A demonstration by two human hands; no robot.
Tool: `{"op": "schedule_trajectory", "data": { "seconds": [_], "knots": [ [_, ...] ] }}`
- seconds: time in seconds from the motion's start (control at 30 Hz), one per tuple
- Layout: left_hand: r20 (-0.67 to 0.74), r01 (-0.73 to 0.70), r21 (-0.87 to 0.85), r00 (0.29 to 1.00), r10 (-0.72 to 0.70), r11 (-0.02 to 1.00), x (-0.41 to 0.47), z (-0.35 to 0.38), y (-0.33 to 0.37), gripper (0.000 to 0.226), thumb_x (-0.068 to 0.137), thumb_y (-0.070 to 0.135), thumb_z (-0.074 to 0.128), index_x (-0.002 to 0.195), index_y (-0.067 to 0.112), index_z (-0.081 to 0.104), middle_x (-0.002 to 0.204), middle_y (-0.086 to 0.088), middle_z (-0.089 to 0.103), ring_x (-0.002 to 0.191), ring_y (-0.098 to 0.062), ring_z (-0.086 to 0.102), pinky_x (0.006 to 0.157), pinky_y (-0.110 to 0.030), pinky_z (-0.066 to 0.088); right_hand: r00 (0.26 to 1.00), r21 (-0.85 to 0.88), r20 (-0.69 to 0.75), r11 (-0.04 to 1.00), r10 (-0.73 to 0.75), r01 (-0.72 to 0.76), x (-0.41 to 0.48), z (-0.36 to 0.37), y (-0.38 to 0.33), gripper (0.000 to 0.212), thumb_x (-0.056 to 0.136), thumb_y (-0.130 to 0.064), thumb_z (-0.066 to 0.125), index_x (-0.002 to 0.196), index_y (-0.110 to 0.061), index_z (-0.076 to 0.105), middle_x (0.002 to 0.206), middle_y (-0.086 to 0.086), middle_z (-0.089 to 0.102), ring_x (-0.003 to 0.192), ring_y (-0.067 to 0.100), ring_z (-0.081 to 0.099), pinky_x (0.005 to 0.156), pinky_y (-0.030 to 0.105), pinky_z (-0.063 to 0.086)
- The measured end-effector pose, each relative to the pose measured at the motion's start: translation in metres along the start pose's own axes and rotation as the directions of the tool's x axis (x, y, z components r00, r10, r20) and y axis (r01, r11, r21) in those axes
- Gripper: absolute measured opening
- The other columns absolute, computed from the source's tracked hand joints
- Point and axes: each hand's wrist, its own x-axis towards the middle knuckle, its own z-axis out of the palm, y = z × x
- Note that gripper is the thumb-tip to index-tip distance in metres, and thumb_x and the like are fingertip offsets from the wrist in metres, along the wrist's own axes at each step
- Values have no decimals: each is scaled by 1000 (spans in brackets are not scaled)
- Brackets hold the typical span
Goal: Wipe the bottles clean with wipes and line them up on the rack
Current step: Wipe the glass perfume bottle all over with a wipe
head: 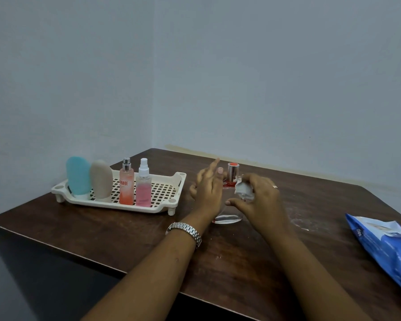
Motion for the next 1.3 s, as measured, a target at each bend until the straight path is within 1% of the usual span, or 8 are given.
{"op": "schedule_trajectory", "data": {
  "seconds": [0.13,0.23,0.43,0.57,0.7,0.83,1.0,1.3],
  "knots": [
    [6,-17,-25,1000,17,1000,-1,-2,-3,43,102,42,26,143,37,38,148,-2,31,133,-8,26,117,-48,9,988,-75,-14,985,-156,154,-3,5,-3,27,71,-21,80,90,-12,64,93,0,63,85,16,55,73,19,41],
    [16,-24,-6,1000,24,1000,0,-1,-6,42,102,45,26,142,41,37,148,-1,31,137,-14,25,116,-41,9,977,-10,-39,978,-210,210,-3,6,-5,17,75,-12,77,90,-9,70,92,1,61,84,13,55,75,11,38],
    [24,-20,5,1000,20,1000,1,2,-8,44,101,49,23,142,43,36,149,-1,31,139,-15,23,109,-31,7,942,110,-322,985,-94,136,2,2,-8,25,89,-12,61,112,-4,66,109,8,55,101,18,54,90,19,44],
    [11,-53,9,999,53,999,2,1,-8,44,102,47,21,143,40,37,147,-1,36,137,-10,29,111,-31,9,957,-53,-190,976,-217,211,2,11,-8,30,87,-1,56,115,-5,65,113,11,56,105,24,52,98,7,27],
    [10,-54,-16,998,54,998,1,-1,-9,39,103,41,25,140,46,37,144,-1,37,132,-12,33,115,-36,11,946,-145,-99,945,-309,293,2,9,-11,21,78,4,66,97,-3,72,94,6,61,88,20,53,78,18,43],
    [15,-40,-14,999,40,999,-1,-2,-6,40,103,42,25,141,43,38,145,-1,35,135,-14,29,113,-35,11,966,-96,-96,968,-241,232,2,4,-8,11,78,-4,64,84,-7,72,82,1,59,76,16,53,70,14,38],
    [40,-35,-12,999,36,999,-1,-3,-6,43,101,47,24,142,43,37,147,-1,32,136,-18,26,111,-33,11,969,97,-246,995,-12,37,6,1,-2,14,82,1,67,93,-7,70,89,-2,62,80,6,56,71,11,44],
    [54,-32,-22,998,33,999,-1,-2,-7,46,98,54,24,142,45,36,147,-1,31,138,-22,25,106,-32,16,993,103,-115,994,-24,36,7,0,2,12,75,1,69,79,-11,71,79,-3,63,73,4,57,67,9,44]
  ]
}}
